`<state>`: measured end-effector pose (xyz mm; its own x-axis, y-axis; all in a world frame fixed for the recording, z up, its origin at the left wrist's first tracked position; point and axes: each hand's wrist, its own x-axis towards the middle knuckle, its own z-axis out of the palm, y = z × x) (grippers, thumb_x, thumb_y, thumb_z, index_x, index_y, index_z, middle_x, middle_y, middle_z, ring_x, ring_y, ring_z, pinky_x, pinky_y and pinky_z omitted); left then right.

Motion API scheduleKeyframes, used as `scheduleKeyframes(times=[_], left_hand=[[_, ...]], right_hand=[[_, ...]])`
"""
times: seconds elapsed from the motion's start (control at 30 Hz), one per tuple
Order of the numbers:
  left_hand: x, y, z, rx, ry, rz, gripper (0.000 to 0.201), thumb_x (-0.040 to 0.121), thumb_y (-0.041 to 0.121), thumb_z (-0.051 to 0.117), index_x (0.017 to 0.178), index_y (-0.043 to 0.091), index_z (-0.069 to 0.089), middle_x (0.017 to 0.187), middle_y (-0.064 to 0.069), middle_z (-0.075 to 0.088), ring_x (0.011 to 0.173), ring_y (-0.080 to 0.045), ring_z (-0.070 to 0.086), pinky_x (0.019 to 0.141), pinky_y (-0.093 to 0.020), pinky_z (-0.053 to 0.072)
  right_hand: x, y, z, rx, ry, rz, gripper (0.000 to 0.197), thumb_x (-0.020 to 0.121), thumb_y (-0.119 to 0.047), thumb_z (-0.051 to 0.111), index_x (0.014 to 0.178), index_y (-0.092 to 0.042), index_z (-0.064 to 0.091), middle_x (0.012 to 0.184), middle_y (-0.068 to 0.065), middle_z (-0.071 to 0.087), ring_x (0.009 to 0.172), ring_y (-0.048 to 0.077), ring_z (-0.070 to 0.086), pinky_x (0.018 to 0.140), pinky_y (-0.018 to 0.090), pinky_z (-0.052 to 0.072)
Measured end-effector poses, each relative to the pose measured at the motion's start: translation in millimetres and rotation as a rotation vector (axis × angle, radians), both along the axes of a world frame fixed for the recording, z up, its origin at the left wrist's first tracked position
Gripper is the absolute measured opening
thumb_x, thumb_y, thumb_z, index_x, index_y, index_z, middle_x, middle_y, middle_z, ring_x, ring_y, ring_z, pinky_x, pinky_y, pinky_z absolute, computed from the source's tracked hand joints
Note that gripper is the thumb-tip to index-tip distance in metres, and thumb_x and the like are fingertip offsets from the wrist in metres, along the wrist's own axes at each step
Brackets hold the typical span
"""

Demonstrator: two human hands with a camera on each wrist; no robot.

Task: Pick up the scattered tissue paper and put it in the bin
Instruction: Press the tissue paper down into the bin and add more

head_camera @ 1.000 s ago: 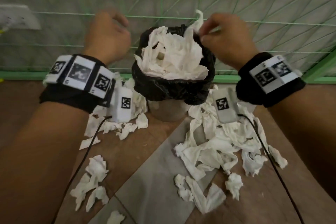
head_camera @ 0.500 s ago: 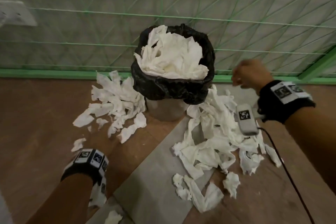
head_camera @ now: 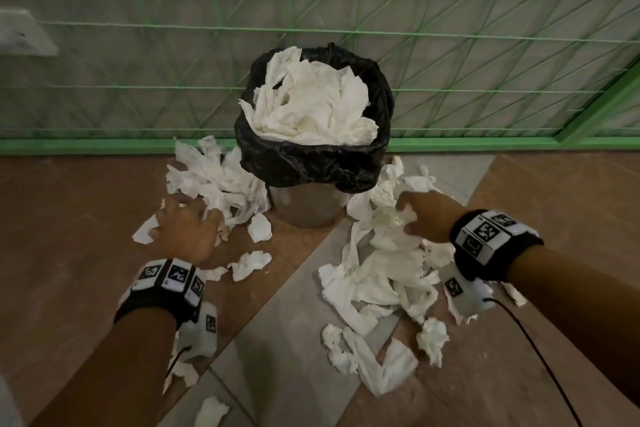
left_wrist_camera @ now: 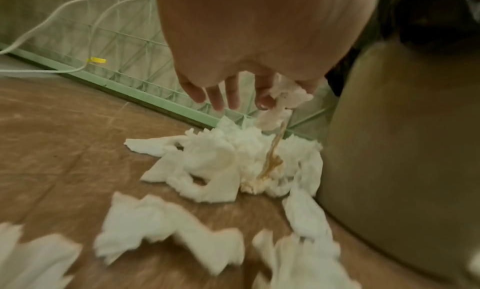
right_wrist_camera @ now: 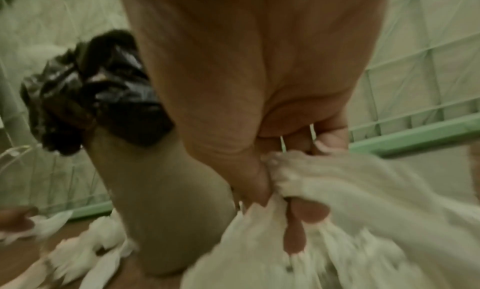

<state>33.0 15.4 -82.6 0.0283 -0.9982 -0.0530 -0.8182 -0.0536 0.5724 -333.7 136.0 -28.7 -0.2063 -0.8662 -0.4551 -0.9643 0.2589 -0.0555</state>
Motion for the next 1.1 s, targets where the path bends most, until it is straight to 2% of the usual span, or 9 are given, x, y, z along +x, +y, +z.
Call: scheduleKeyframes(times=[0.1, 0.2, 0.33, 0.47, 0.6, 0.77, 0.9, 1.0, 1.1], left_hand=[[0, -9, 16, 0.053, 0.313, -0.004, 0.024, 0.071, 0.032, 0.06, 0.059, 0.017, 0.046, 0.07, -0.017, 0.067, 0.073, -0.033, 0.068, 0.065, -0.044, 0.053], [-3, -15, 23, 0.06, 0.491, 0.041, 0.025, 0.079, 0.011, 0.058, 0.066, 0.022, 0.039, 0.075, -0.018, 0.068, 0.064, -0.027, 0.071, 0.06, -0.044, 0.058], [-9, -19, 28, 0.094, 0.64, 0.083, 0.026, 0.091, -0.001, 0.031, 0.093, 0.023, 0.041, 0.062, -0.011, 0.057, 0.052, -0.029, 0.058, 0.057, -0.039, 0.05], [-9, -21, 43, 0.006, 0.538, 0.077, 0.034, 0.096, 0.009, 0.036, 0.069, 0.022, 0.052, 0.066, -0.007, 0.048, 0.053, -0.023, 0.043, 0.056, -0.03, 0.035], [-9, -18, 67, 0.041, 0.452, 0.096, 0.027, 0.096, 0.018, 0.038, 0.073, 0.014, 0.051, 0.076, -0.009, 0.048, 0.069, -0.024, 0.041, 0.053, -0.033, 0.026], [-14, -26, 92, 0.157, 0.592, 0.117, 0.028, 0.093, 0.014, 0.036, 0.066, 0.01, 0.043, 0.065, -0.005, 0.037, 0.046, -0.019, 0.035, 0.041, -0.02, 0.032], [-12, -32, 120, 0.101, 0.591, -0.062, 0.023, 0.084, 0.017, 0.036, 0.076, 0.024, 0.056, 0.092, -0.01, 0.053, 0.082, -0.023, 0.048, 0.08, -0.041, 0.045], [-15, -36, 145, 0.088, 0.596, -0.094, 0.023, 0.092, 0.009, 0.043, 0.105, 0.019, 0.059, 0.105, -0.01, 0.057, 0.083, -0.021, 0.054, 0.073, -0.036, 0.047], [-24, -39, 172, -0.04, 0.621, -0.161, 0.027, 0.093, 0.018, 0.058, 0.116, 0.023, 0.045, 0.113, -0.002, 0.065, 0.094, -0.015, 0.067, 0.083, -0.034, 0.054]], right_hand=[[-1, -10, 24, -0.047, 0.071, -0.029, 0.022, 0.093, -0.023, 0.05, 0.102, -0.006, 0.062, 0.114, 0.015, 0.065, 0.098, 0.029, 0.058, 0.074, 0.027, 0.038], [7, -13, 39, -0.088, -0.001, -0.093, 0.03, 0.1, -0.026, 0.035, 0.09, -0.004, 0.053, 0.113, 0.021, 0.063, 0.095, 0.032, 0.055, 0.081, 0.033, 0.039], [7, -18, 64, -0.103, -0.191, -0.231, 0.03, 0.097, -0.03, 0.047, 0.089, -0.001, 0.052, 0.094, 0.018, 0.065, 0.062, 0.03, 0.069, 0.063, 0.037, 0.055], [-9, -37, 106, -0.339, -0.094, -0.221, 0.015, 0.092, -0.01, 0.05, 0.105, -0.003, 0.053, 0.097, 0.017, 0.063, 0.069, 0.031, 0.063, 0.05, 0.03, 0.05], [0, -58, 179, -0.687, -0.387, -0.253, 0.018, 0.093, -0.013, 0.048, 0.088, -0.009, 0.065, 0.076, 0.009, 0.056, 0.059, 0.006, 0.057, 0.059, 0.023, 0.043], [48, -76, 239, -1.071, -1.046, -0.263, 0.015, 0.084, -0.024, 0.046, 0.074, -0.019, 0.056, 0.072, -0.003, 0.053, 0.071, 0.016, 0.054, 0.07, 0.032, 0.039], [80, -94, 223, -1.154, -0.928, -0.182, 0.028, 0.092, -0.006, 0.035, 0.099, -0.005, 0.062, 0.092, 0.005, 0.062, 0.078, 0.005, 0.062, 0.069, 0.026, 0.052], [90, -108, 182, -0.878, -0.486, -0.124, 0.038, 0.087, 0.001, 0.042, 0.116, -0.007, 0.066, 0.103, 0.009, 0.063, 0.075, 0.01, 0.057, 0.068, 0.026, 0.047], [94, -102, 144, -0.565, -0.055, 0.118, 0.029, 0.086, -0.004, 0.051, 0.108, -0.003, 0.07, 0.112, 0.016, 0.069, 0.097, 0.031, 0.062, 0.088, 0.036, 0.049]])
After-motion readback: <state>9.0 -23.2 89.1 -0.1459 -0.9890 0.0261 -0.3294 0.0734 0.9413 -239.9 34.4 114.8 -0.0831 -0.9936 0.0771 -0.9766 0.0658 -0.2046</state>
